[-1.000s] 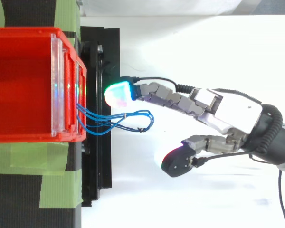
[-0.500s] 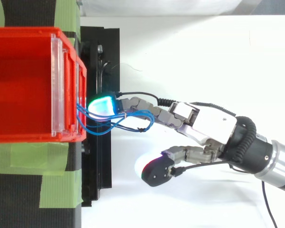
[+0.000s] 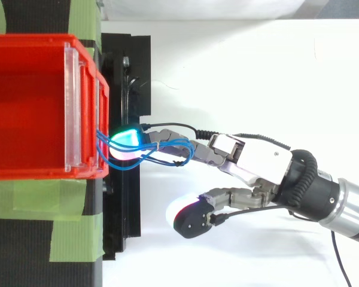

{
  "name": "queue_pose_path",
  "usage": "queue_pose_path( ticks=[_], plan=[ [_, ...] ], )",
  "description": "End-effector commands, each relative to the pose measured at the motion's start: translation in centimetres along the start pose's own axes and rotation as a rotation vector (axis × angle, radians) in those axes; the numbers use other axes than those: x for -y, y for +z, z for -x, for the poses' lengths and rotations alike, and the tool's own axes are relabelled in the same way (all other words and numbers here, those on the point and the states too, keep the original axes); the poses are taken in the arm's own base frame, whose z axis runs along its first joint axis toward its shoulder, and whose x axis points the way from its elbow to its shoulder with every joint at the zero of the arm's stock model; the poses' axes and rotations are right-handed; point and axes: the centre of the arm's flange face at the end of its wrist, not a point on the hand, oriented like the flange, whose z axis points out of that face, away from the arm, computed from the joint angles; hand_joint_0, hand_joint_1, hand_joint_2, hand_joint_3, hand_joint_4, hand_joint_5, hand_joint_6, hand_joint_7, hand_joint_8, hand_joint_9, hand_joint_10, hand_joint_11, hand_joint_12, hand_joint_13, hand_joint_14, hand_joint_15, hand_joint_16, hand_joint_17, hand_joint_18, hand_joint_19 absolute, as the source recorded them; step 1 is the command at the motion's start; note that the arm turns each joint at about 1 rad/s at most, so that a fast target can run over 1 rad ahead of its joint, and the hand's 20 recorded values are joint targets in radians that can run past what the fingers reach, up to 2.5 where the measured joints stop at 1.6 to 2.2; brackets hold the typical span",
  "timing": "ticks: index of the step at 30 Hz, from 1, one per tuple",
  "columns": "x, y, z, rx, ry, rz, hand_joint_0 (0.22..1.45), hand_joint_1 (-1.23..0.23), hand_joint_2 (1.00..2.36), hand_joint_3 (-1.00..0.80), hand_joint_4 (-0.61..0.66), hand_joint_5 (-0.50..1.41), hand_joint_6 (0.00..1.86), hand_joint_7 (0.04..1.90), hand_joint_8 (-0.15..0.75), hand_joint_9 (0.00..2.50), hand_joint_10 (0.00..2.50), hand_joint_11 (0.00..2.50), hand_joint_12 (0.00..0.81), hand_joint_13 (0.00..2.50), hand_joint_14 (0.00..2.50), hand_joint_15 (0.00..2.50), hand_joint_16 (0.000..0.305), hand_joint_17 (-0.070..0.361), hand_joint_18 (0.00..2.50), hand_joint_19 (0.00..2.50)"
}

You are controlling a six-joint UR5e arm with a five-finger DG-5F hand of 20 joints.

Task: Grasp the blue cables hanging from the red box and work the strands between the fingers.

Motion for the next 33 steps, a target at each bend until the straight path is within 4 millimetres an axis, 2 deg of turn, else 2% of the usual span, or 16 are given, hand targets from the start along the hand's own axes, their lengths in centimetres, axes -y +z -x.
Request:
queue_pose_path(
  ticks=[1,15,25,33],
  plan=[
    [-0.1,0.0,0.0,-0.003,0.005,0.001,0.69,-0.52,1.00,-1.00,0.12,-0.36,0.01,0.65,0.299,0.19,0.00,0.17,0.401,0.05,0.00,0.15,0.071,0.160,0.00,0.11],
    [-0.1,0.0,-0.2,-0.034,0.084,-0.005,0.69,-0.52,1.00,-1.00,0.12,-0.35,0.01,0.65,0.299,0.20,0.00,0.17,0.403,0.05,0.00,0.15,0.071,0.159,0.00,0.13],
    [-2.1,-0.2,1.0,-0.029,0.060,-0.052,0.69,-0.52,1.00,-1.00,0.12,-0.35,0.01,0.65,0.300,0.20,0.01,0.18,0.404,0.05,0.00,0.15,0.071,0.159,0.00,0.11],
    [-1.7,-0.4,1.8,-0.026,0.089,-0.088,0.69,-0.52,1.00,-1.00,0.12,-0.35,0.01,0.65,0.299,0.20,0.00,0.18,0.404,0.05,0.00,0.15,0.071,0.159,0.00,0.11]
  ],
)
